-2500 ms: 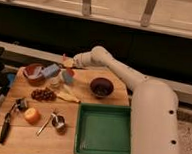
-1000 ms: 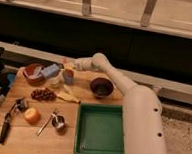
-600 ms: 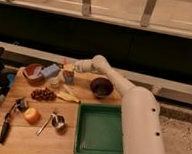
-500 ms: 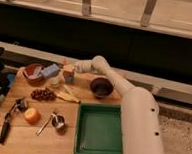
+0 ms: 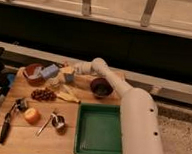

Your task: Place pepper in plastic cup

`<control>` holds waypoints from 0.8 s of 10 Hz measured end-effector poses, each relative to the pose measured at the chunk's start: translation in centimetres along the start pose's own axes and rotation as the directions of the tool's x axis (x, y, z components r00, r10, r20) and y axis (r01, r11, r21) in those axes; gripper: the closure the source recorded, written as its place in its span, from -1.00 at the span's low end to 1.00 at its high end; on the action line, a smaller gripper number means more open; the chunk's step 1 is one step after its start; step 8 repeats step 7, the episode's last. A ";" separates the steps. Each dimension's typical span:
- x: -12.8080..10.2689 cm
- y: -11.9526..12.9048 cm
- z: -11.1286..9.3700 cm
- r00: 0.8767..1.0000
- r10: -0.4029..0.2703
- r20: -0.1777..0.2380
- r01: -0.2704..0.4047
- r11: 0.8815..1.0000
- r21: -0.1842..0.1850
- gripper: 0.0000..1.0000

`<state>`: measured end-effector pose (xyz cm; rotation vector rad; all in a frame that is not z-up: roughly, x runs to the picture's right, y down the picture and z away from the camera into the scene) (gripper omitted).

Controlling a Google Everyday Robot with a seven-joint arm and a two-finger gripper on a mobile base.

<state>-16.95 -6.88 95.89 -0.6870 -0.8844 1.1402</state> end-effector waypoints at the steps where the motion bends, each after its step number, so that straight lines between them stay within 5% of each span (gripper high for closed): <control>1: -1.2 0.4 -0.4 1.000 -0.016 0.007 0.016 1.000 0.004 -0.52; 8: -6.0 3.8 -1.9 0.991 -0.128 0.033 0.128 0.992 0.019 -0.52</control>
